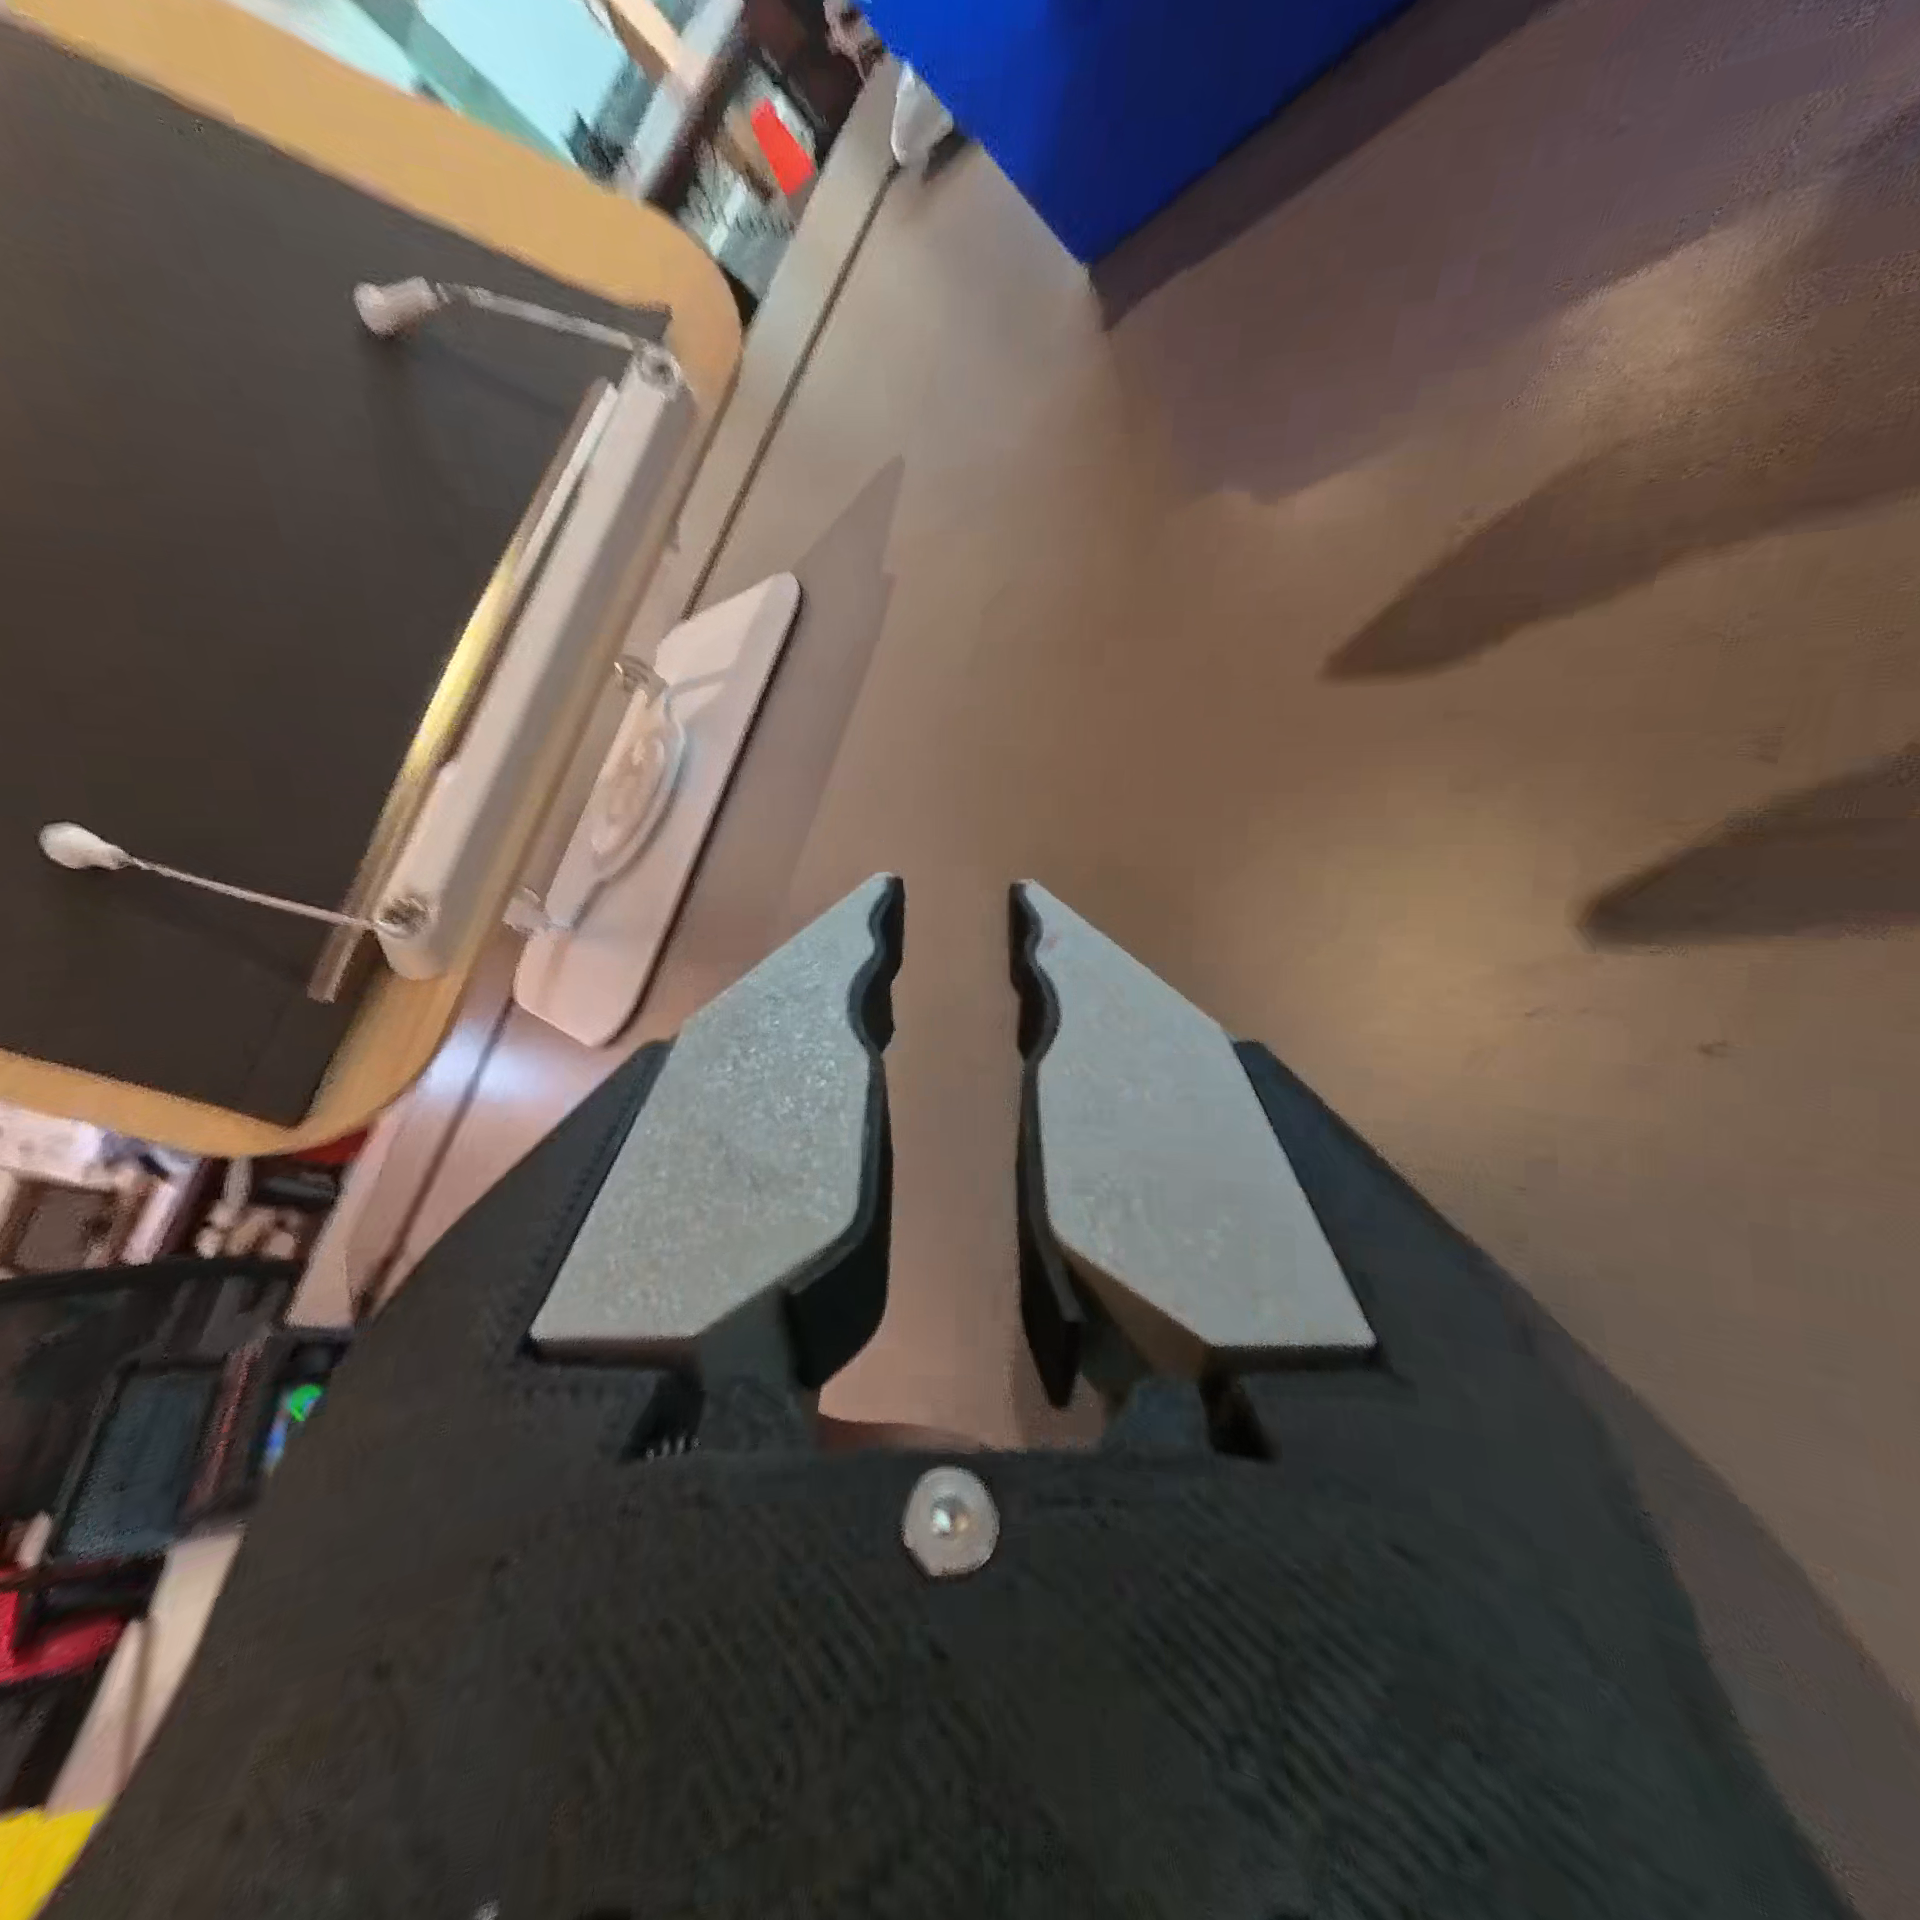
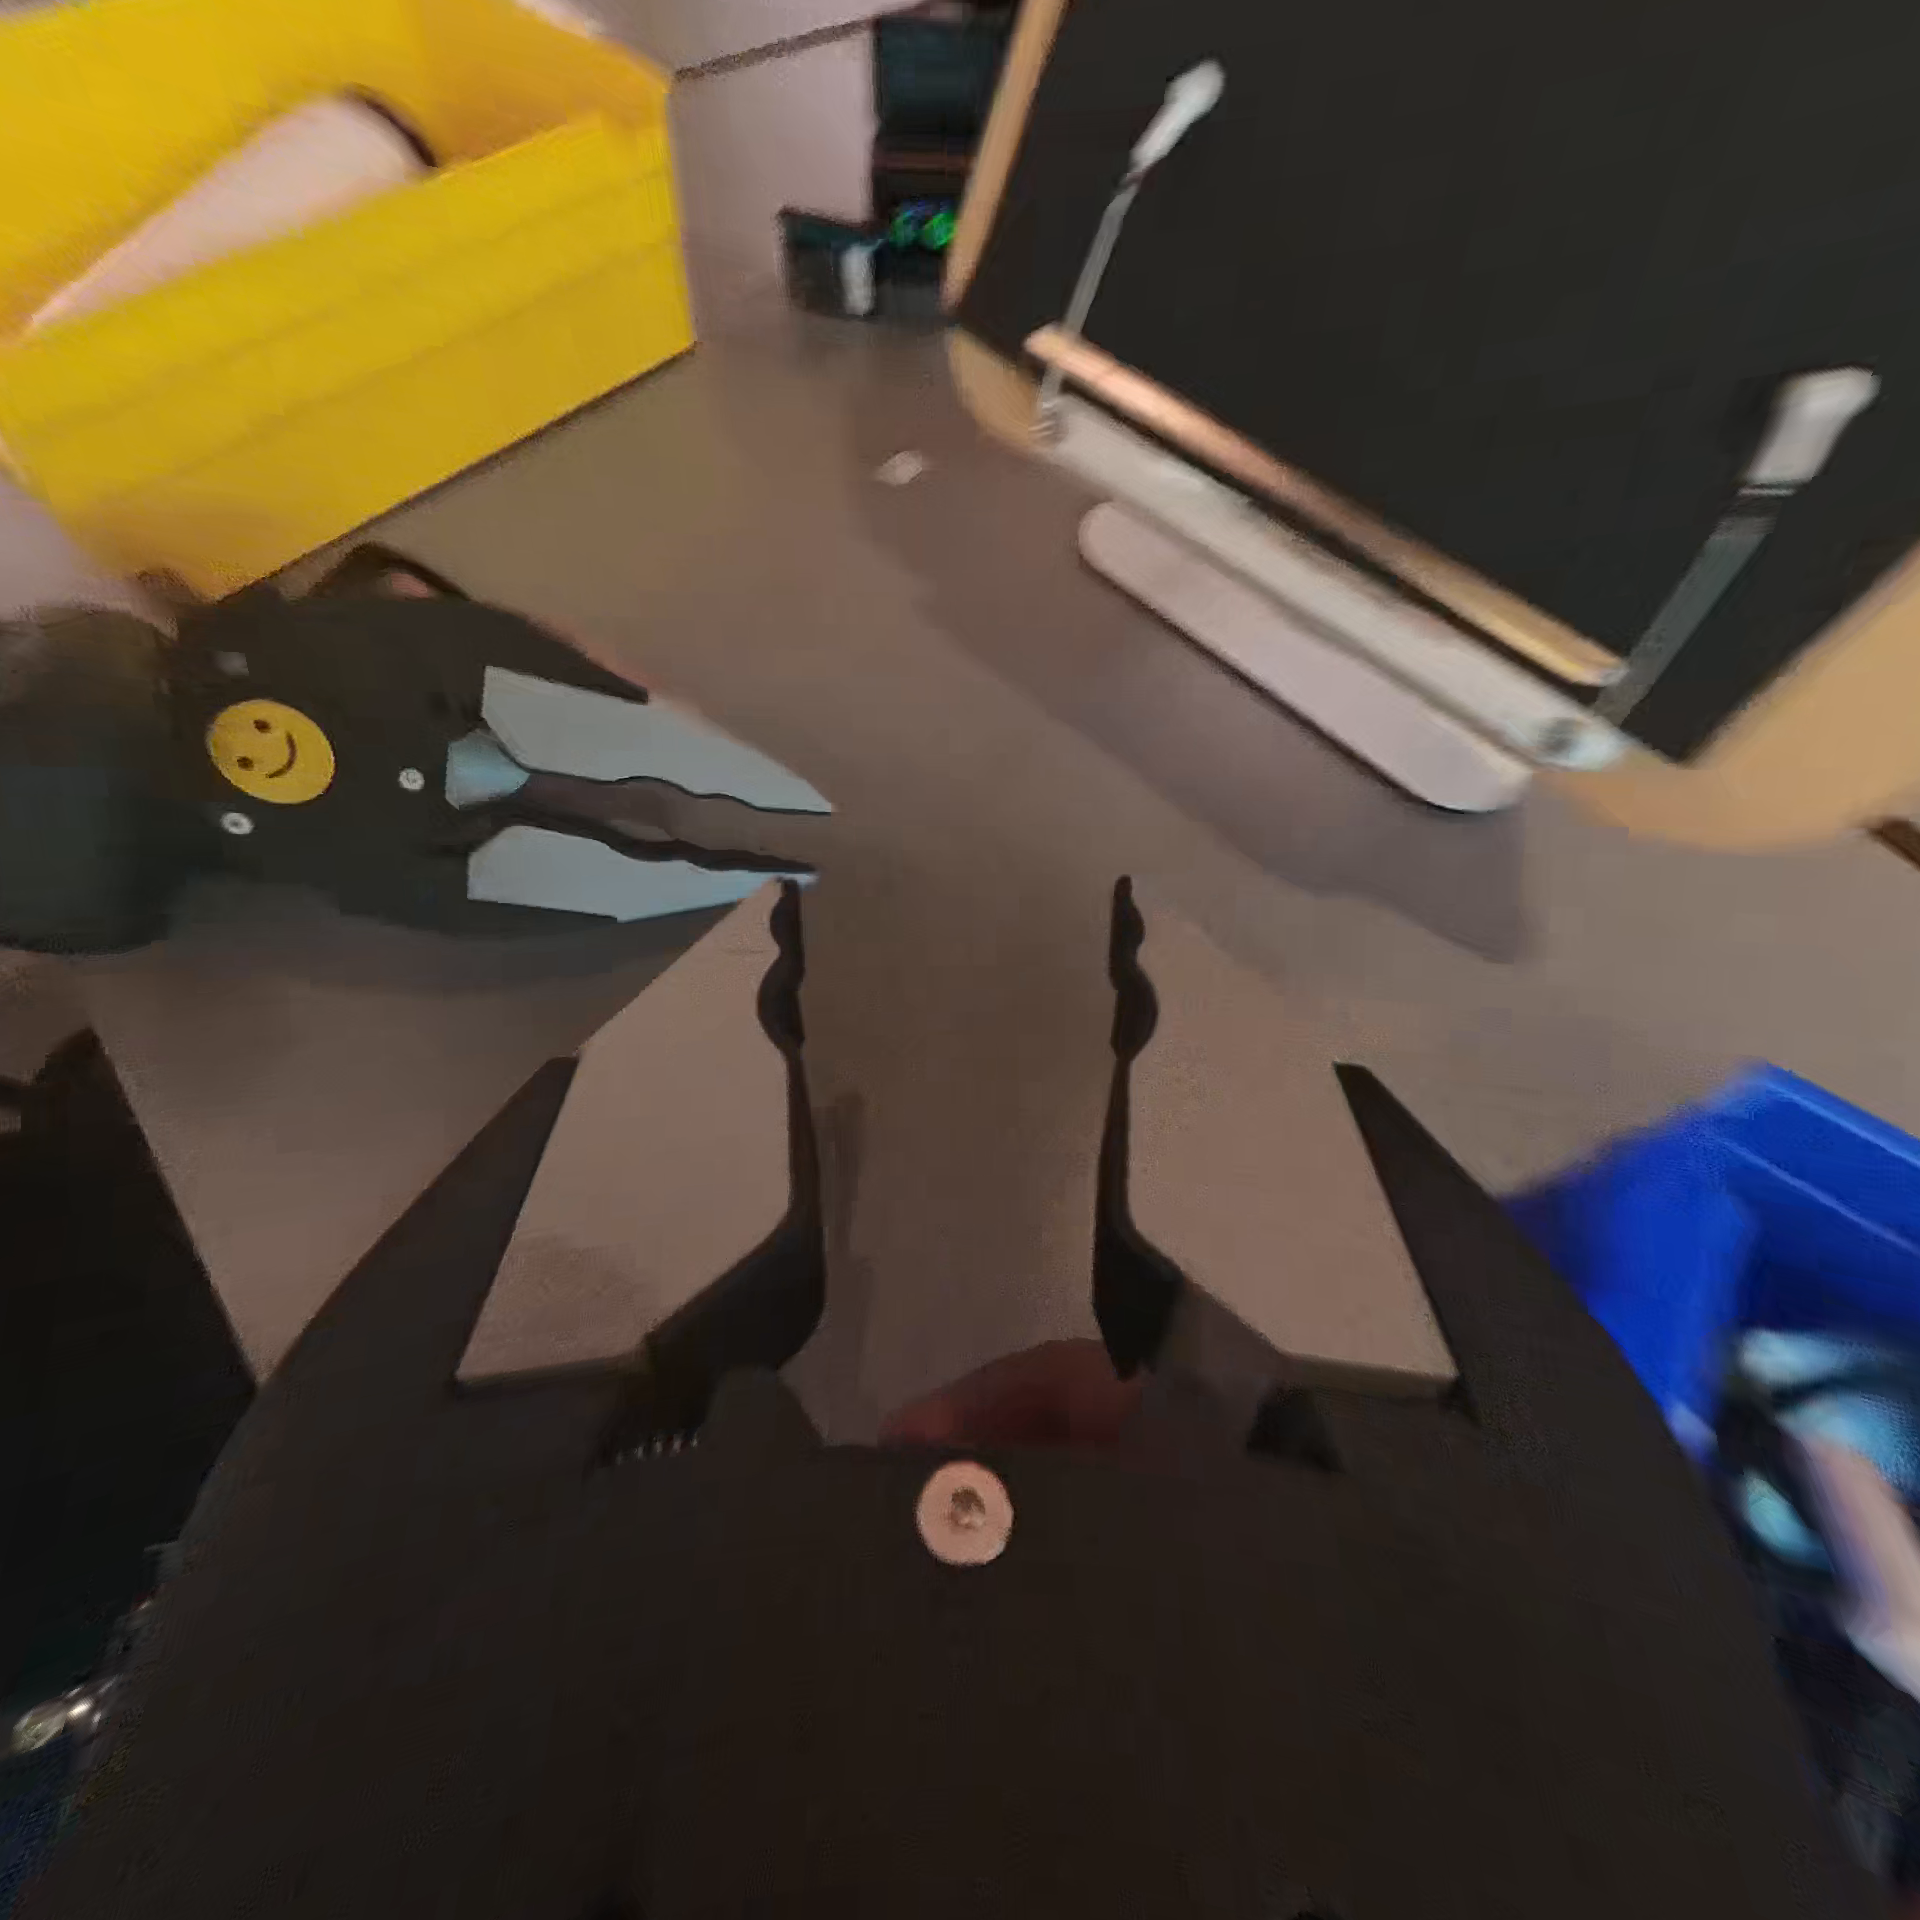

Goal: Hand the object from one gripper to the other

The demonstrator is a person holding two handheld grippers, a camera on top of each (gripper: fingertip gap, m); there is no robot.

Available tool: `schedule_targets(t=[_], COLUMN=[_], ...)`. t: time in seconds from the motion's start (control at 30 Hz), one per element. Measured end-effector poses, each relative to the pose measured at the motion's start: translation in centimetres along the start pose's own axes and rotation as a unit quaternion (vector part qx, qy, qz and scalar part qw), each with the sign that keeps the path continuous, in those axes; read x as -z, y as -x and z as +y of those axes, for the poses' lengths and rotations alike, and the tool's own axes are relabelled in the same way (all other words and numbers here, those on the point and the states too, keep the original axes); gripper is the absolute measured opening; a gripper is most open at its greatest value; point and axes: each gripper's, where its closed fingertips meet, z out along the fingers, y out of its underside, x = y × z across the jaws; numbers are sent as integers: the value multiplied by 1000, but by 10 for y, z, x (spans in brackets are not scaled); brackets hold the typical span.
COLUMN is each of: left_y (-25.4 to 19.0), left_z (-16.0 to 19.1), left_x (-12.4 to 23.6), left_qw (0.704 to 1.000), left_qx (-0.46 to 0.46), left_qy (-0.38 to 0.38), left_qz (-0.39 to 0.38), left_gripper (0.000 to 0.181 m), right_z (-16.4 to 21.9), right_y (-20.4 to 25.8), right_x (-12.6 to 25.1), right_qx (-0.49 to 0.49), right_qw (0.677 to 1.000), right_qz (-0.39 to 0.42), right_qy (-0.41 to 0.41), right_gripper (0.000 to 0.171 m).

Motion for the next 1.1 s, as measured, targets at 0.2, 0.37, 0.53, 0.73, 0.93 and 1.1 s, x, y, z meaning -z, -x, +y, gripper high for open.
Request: schedule_targets(t=[0.2, 0.37, 0.53, 0.73, 0.93, 1.1], left_y=[-11, 110, 204, 185, 133, 123], left_z=[-7, 20, 148, 255, 286, 295], left_x=[61, 179, 265, 266, 229, 216], left_qw=[981, 967, 872, 736, 650, 663], left_qx=[150, 237, 415, 549, 640, 605], left_qy=[48, 77, 214, 369, 408, 441], left_qz=[113, -43, -148, -147, -42, -16], left_gripper=[51, 82, 102, 102, 102, 93], right_z=[32, 59, 64, 63, 66, 68], right_y=[-11, -30, -17, 0, -6, -7], right_x=[-100, -121, -130, -129, -121, -121], right_qx=[15, 59, 60, 98, 97, 85], right_qw=[999, 994, 995, 991, 990, 991], right_qz=[31, 78, 55, 64, 88, 82], right_qy=[6, 47, 65, 60, 58, 63], right_gripper=[68, 86, 94, 94, 91, 90])
